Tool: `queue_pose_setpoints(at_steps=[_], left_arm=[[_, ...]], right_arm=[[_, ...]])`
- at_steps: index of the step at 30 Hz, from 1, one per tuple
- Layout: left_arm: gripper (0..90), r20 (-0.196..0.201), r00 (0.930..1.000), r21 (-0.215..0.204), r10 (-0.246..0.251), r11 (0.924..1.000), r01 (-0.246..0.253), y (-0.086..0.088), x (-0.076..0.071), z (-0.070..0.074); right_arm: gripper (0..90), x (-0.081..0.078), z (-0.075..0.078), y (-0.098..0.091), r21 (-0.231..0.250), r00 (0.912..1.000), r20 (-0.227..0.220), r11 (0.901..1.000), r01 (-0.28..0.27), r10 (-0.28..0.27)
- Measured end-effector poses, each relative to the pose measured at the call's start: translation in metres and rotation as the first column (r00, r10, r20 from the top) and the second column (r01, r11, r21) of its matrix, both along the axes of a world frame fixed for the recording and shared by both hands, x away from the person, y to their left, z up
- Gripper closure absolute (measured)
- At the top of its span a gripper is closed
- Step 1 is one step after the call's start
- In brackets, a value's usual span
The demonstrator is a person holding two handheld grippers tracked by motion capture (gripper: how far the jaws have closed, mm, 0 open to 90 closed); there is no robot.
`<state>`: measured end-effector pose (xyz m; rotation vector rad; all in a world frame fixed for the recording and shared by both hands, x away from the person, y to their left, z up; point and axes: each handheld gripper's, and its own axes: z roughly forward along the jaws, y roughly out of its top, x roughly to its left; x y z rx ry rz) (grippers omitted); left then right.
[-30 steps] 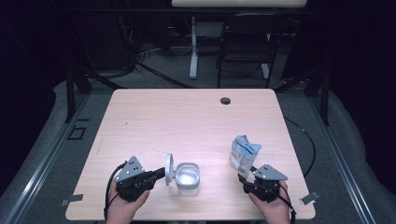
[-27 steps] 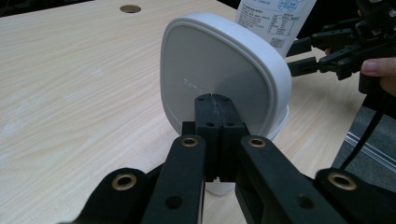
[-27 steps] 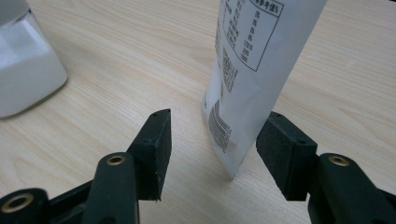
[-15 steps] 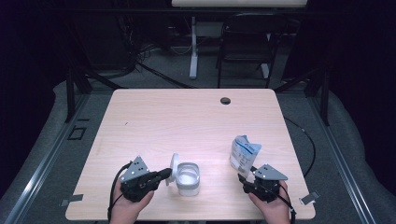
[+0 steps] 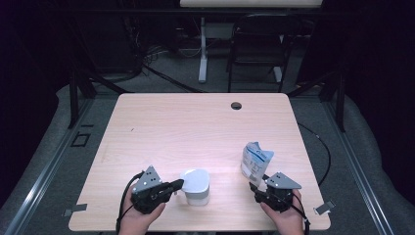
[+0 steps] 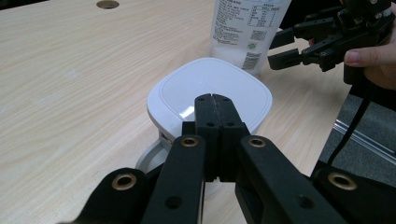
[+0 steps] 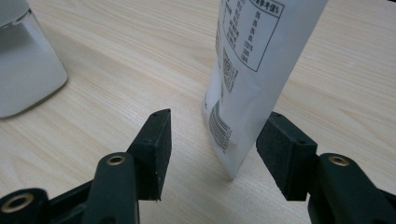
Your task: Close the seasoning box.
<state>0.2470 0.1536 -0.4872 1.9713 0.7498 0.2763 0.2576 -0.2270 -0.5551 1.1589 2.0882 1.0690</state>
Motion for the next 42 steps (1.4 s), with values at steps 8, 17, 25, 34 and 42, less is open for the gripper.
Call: queue_pose_setpoints(at_steps=[8,17,25,34,42], left_arm=[[90.0,0.002,1.0000,-0.011,0.006,0.9999,-0.006,0.002,-0.001,0.001],[90.0,0.004,0.9999,-0.010,0.013,0.9999,-0.013,0.007,-0.001,0.004],[90.0,0.001,0.9993,-0.021,0.037,0.9991,-0.037,0.016,0.000,0.004],[90.0,-0.004,0.9975,-0.028,0.071,0.9971,-0.071,0.030,0.004,0.003],[90.0,-0.008,0.9934,-0.037,0.115,0.9927,-0.115,0.048,0.005,0.003]], right_arm=[[45.3,0.000,0.000,0.000,0.006,0.9999,0.010,1.0000,0.006,-0.006],[45.3,0.000,0.000,0.000,0.005,0.9999,0.008,1.0000,0.006,-0.006],[45.2,0.000,0.001,0.000,0.008,0.9999,0.011,0.9999,0.006,-0.006],[44.9,0.000,0.001,-0.001,0.008,0.9999,0.010,0.9999,0.007,-0.007],[44.8,-0.001,0.001,-0.001,0.008,0.9999,0.010,1.0000,0.004,-0.004]])
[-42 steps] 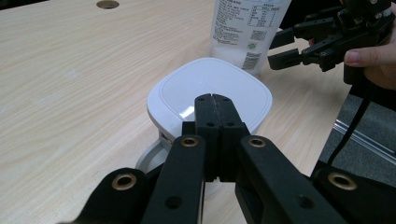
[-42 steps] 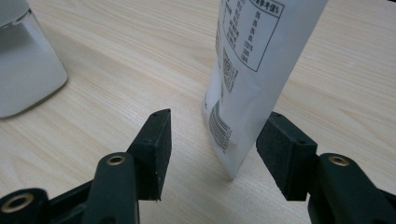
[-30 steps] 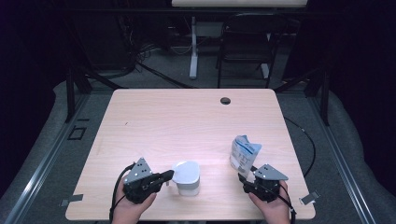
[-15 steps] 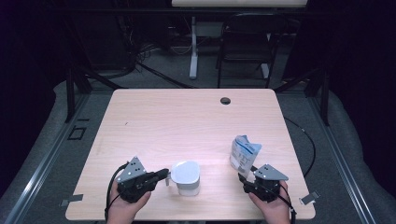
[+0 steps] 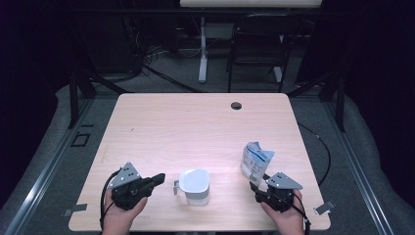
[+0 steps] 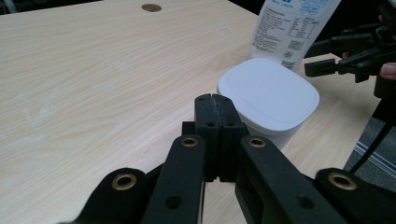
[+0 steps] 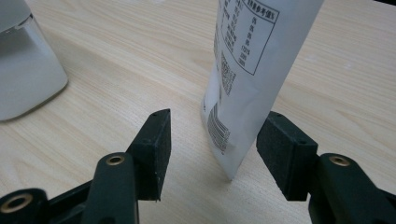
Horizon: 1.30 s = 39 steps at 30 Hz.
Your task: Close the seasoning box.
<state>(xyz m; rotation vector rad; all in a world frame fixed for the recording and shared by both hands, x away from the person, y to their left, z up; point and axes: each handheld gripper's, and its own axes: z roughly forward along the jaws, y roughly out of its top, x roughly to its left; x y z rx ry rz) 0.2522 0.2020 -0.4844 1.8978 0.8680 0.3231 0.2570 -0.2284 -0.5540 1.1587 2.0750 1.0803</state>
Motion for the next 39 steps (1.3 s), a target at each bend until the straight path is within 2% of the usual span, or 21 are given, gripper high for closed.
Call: queue_pose_setpoints(at_steps=[9,13,22,26,29,39], left_arm=[[90.0,-0.020,0.9980,-0.006,0.059,0.9982,-0.059,0.022,0.004,-0.008],[90.0,-0.049,0.9946,-0.006,0.092,0.9957,-0.092,0.032,0.010,-0.018],[90.0,-0.096,0.9830,0.009,0.156,0.9877,-0.156,0.046,0.019,-0.038],[90.0,-0.123,0.9770,-0.005,0.174,0.9844,-0.176,0.052,0.023,-0.047],[90.0,-0.141,0.9726,0.006,0.185,0.9826,-0.186,0.055,0.026,-0.052],[87.7,-0.165,0.9594,0.018,0.229,0.9732,-0.229,0.061,0.031,-0.066]], right_arm=[[44.8,0.000,-0.001,0.000,0.002,1.0000,0.002,1.0000,-0.002,0.002],[44.8,0.000,0.000,0.000,-0.001,1.0000,0.001,1.0000,-0.001,0.001],[44.9,0.001,-0.001,0.001,-0.012,1.0000,-0.004,0.9999,-0.002,0.002],[44.9,0.001,-0.003,0.001,-0.016,1.0000,-0.006,0.9999,0.001,-0.001],[44.9,0.002,-0.003,0.002,-0.021,0.9999,-0.010,0.9998,-0.005,0.004],[44.9,0.002,-0.005,0.002,-0.029,0.9998,-0.016,0.9995,-0.012,0.011]])
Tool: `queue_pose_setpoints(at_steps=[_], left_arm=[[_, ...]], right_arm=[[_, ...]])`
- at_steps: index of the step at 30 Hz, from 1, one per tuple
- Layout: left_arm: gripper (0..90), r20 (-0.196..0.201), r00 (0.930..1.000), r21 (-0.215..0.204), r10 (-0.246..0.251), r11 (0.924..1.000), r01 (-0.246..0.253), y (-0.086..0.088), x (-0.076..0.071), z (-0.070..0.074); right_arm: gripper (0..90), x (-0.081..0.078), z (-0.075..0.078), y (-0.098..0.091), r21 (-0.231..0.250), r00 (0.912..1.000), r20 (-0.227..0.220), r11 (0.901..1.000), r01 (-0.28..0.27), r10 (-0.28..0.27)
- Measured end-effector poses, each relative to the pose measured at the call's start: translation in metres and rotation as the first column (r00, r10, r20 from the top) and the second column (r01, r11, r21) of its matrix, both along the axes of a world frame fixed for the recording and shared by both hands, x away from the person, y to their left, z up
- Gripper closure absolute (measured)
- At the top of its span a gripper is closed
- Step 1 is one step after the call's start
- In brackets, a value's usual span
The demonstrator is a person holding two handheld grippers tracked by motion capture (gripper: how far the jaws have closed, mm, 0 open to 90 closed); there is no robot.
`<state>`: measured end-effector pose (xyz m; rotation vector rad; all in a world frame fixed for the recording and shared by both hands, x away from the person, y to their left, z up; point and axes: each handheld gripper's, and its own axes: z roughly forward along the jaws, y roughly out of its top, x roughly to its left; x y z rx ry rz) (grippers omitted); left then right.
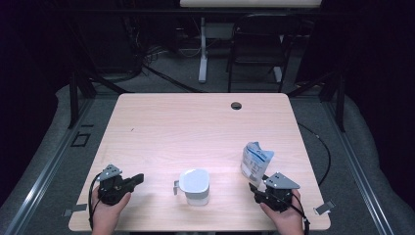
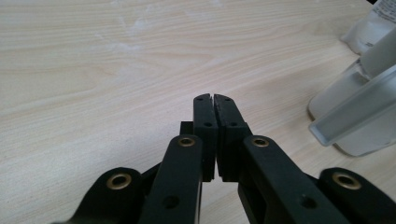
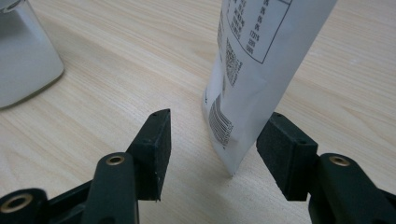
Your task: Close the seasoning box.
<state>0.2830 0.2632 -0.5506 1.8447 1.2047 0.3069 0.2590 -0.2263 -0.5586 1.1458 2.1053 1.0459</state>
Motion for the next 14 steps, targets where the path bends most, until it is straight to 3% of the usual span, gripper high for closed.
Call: queue_pose_setpoints(at_steps=[4,14], left_arm=[[82.4,-0.011,0.9999,0.019,0.009,0.9998,-0.009,0.0027,0.0024,-0.0054],[63.7,0.003,0.9986,0.036,0.054,0.9979,-0.054,0.0051,0.0033,-0.0087]], right_arm=[[44.8,0.0006,-0.0007,0.0001,-0.002,1.0000,-0.001,1.0000,-0.002,0.002],[44.7,0.0014,-0.0021,-0.0006,-0.003,1.0000,-0.003,1.0000,-0.004,0.004]])
